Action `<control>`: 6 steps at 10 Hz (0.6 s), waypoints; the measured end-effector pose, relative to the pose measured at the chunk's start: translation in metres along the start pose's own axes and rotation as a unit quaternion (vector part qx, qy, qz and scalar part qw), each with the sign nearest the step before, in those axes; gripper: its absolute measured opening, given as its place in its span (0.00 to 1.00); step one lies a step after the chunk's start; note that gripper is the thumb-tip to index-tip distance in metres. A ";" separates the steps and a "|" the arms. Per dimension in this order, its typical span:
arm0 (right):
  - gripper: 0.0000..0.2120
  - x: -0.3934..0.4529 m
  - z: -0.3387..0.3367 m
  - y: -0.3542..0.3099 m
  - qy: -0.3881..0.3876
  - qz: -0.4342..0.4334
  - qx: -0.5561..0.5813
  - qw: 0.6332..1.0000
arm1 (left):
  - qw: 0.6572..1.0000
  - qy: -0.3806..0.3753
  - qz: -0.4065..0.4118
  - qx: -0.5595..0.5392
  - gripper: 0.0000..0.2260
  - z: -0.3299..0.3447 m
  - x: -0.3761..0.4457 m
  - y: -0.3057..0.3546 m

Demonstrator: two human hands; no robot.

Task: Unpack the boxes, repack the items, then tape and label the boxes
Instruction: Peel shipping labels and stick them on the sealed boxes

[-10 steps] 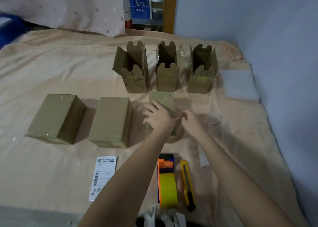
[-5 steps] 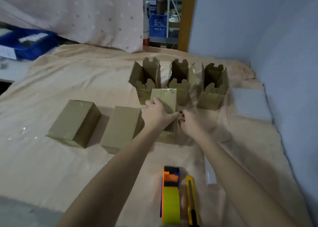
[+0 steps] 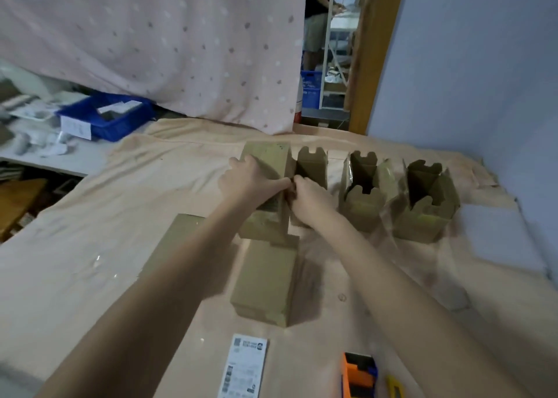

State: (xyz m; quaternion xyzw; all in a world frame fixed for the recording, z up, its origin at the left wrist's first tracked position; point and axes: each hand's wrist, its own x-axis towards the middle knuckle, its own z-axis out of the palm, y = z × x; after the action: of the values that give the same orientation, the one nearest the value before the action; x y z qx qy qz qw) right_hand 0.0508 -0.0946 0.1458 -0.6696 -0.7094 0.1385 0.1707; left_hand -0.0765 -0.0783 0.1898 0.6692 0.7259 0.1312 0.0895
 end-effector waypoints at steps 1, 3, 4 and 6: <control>0.11 0.033 0.011 -0.035 -0.007 0.007 0.006 1.000 | 1.000 0.015 -0.005 -0.003 0.39 -0.015 0.039 -0.028; 0.15 0.081 0.067 -0.072 -0.096 0.090 0.113 0.985 | 1.000 0.003 -0.003 0.007 0.36 0.000 0.099 -0.077; 0.14 0.097 0.095 -0.077 -0.102 0.138 0.183 0.968 | 1.000 -0.015 0.000 0.009 0.35 0.021 0.124 -0.092; 0.10 0.169 0.217 0.007 -0.025 0.254 0.150 0.955 | 0.998 -0.063 0.025 -0.015 0.36 0.069 0.170 -0.100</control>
State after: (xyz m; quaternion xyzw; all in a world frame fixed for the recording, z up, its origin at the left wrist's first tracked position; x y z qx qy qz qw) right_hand -0.0430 0.0815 -0.0435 -0.7908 -0.4909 0.2986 0.2108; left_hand -0.1653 0.0892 0.1009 0.6926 0.7000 0.1013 0.1417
